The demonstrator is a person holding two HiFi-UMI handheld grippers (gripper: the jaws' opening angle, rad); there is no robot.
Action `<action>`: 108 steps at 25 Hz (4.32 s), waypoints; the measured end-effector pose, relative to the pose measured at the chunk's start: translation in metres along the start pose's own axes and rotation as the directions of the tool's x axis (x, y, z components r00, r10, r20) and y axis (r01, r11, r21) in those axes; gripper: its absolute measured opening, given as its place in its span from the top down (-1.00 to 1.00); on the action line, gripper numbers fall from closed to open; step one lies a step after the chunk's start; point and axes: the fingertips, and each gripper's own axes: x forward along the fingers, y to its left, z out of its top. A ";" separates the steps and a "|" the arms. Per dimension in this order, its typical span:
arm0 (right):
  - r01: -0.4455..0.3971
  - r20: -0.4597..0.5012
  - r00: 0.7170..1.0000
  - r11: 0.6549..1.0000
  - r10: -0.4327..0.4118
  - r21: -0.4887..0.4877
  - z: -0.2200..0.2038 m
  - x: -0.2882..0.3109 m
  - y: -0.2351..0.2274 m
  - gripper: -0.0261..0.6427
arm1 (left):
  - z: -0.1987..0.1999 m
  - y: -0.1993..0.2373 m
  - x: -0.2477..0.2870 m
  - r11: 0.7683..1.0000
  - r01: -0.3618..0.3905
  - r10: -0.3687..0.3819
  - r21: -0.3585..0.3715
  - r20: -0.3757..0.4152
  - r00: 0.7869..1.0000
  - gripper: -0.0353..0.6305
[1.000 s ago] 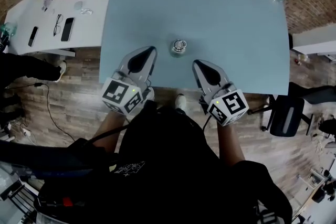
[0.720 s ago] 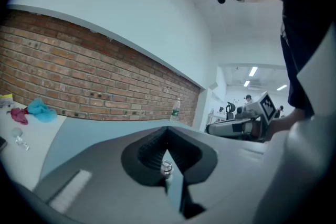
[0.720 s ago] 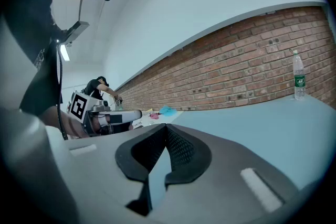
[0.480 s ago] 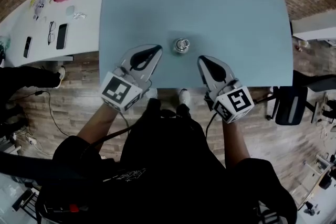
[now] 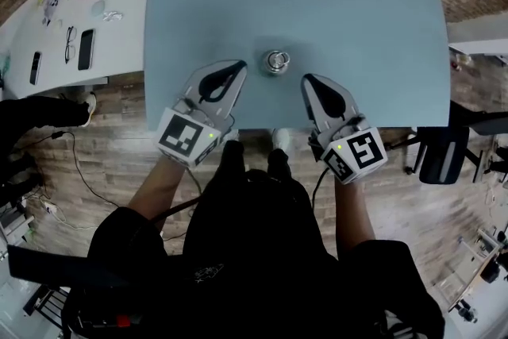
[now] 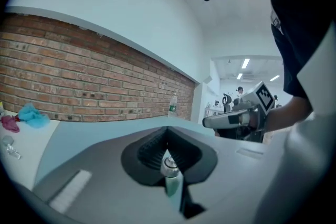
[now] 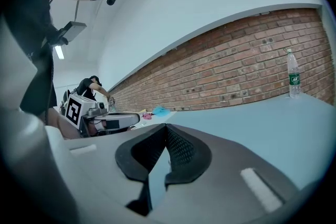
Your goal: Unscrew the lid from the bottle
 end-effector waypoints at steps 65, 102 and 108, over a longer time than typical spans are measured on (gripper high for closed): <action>0.032 -0.045 0.998 0.994 -0.037 -0.107 -0.069 0.057 -0.002 0.11 | -0.136 -0.023 0.084 0.986 0.081 -0.056 0.145 -0.174 0.983 -0.33; 0.222 -0.004 0.974 0.958 -0.227 -0.182 -0.069 0.084 -0.003 0.13 | -0.126 -0.029 0.111 0.966 0.169 -0.144 0.197 -0.136 0.980 -0.24; 0.226 0.000 0.973 0.956 -0.230 -0.185 -0.069 0.085 -0.004 0.15 | -0.127 -0.029 0.110 0.967 0.166 -0.143 0.195 -0.131 0.981 -0.24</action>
